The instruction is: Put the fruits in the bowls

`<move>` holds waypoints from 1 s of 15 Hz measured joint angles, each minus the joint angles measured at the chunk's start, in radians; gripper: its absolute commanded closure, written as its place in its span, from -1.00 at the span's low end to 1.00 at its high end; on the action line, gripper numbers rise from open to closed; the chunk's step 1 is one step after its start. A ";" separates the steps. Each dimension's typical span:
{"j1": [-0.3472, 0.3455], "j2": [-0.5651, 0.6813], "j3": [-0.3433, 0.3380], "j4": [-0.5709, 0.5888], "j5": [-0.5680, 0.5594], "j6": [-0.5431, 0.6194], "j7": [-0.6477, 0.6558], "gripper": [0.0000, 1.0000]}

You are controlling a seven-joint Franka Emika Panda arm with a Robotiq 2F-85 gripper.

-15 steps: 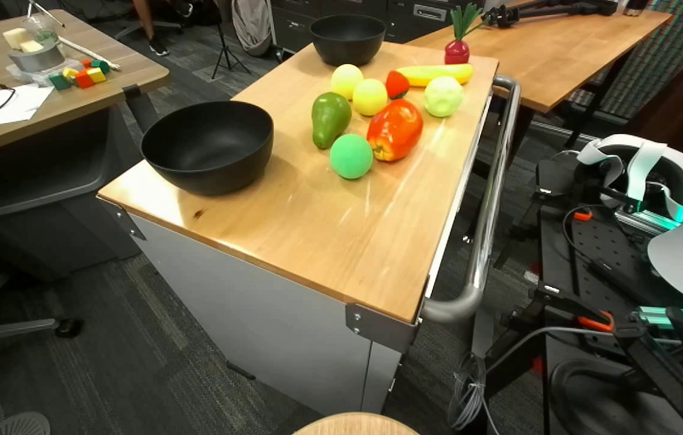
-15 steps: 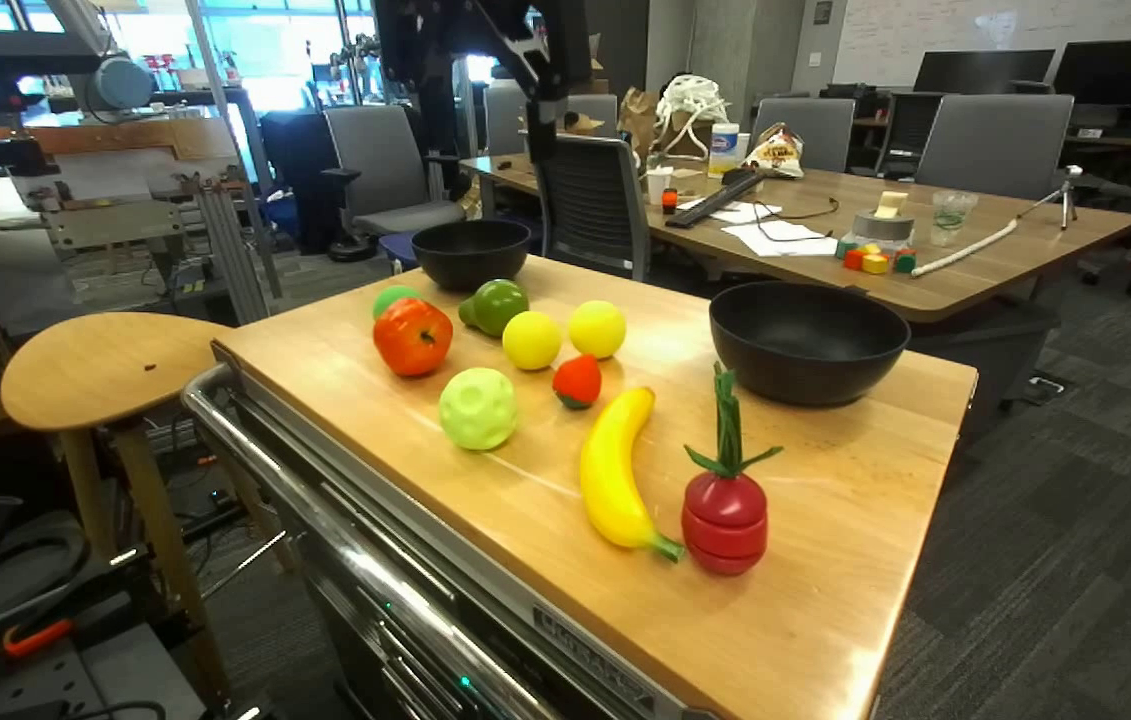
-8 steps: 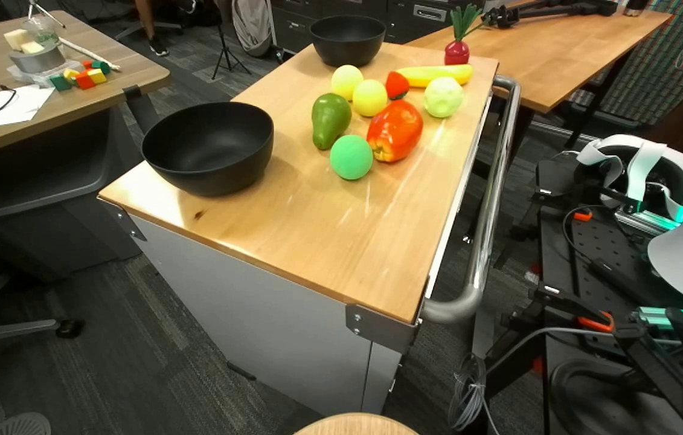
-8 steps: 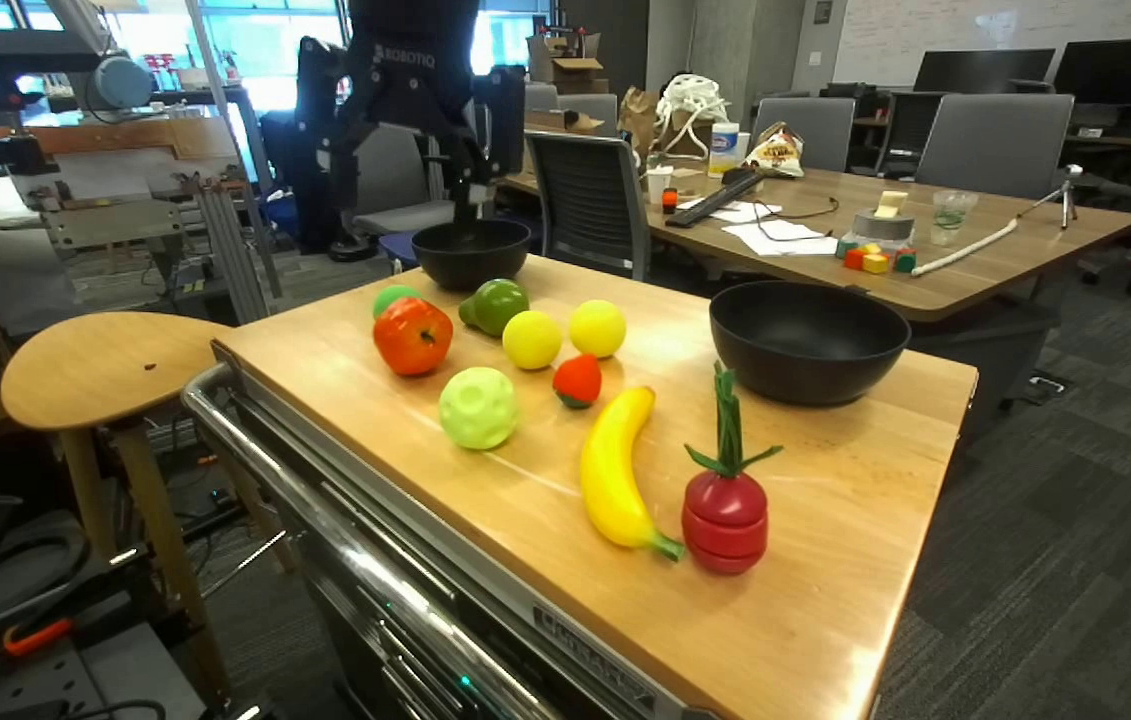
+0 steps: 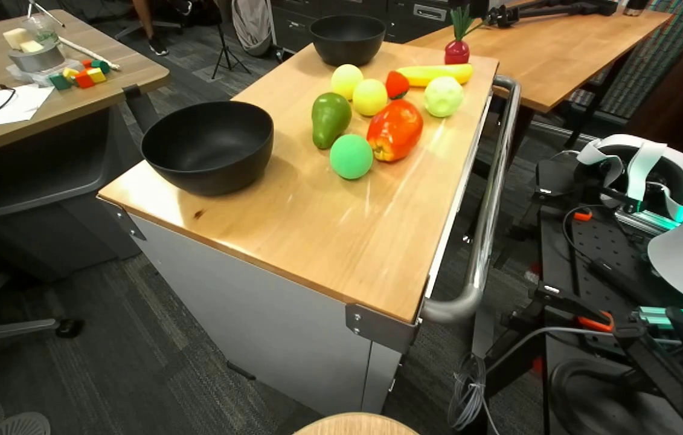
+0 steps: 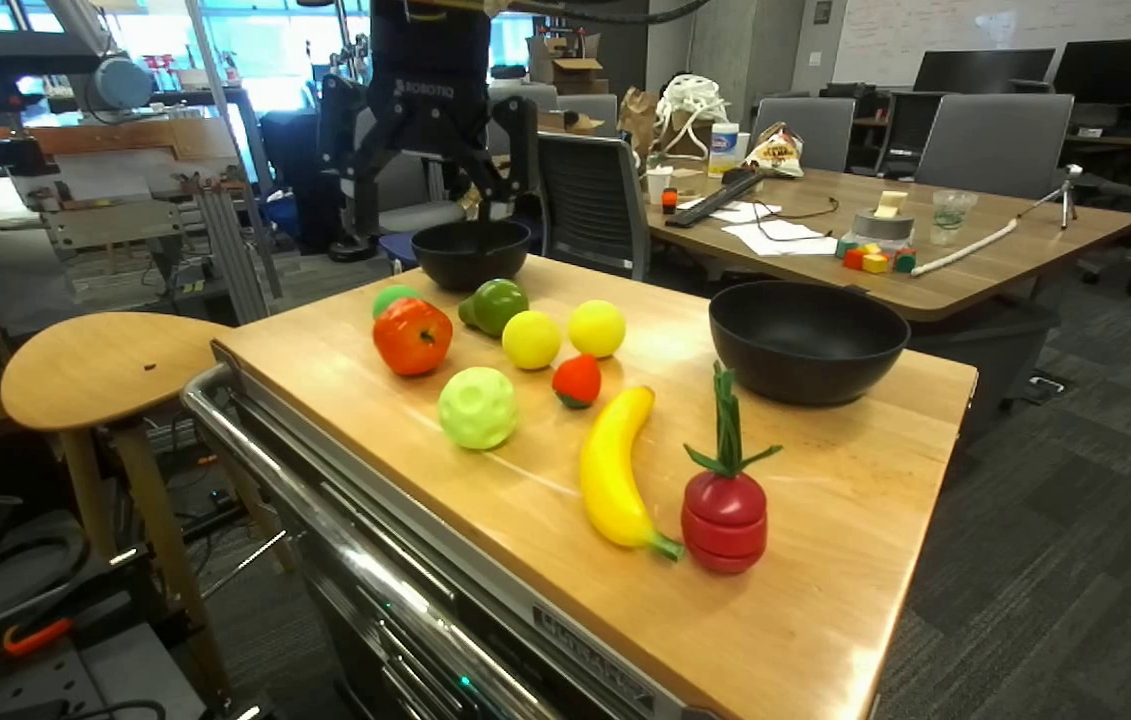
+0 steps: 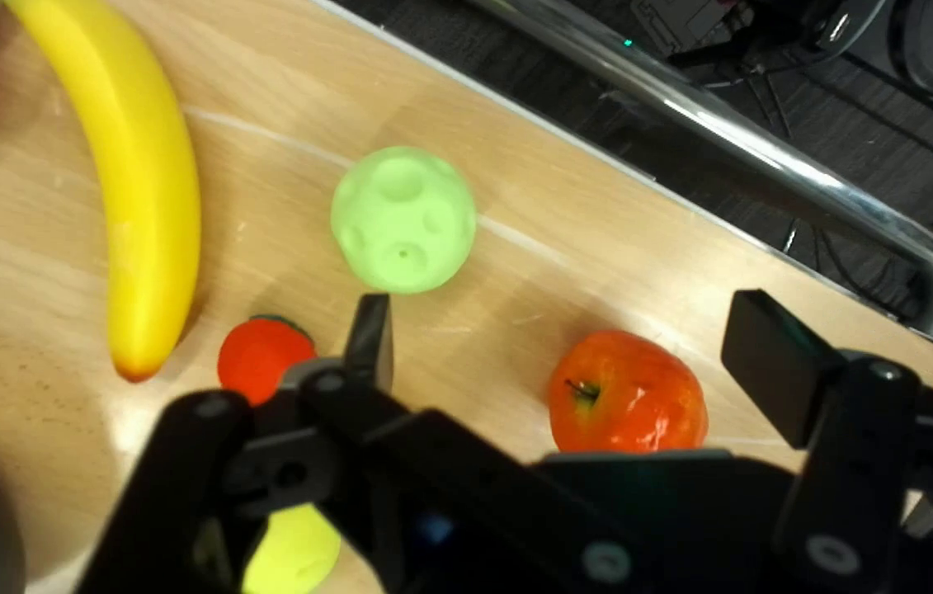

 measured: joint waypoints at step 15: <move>0.083 0.389 0.194 0.251 0.002 0.295 0.015 -1.00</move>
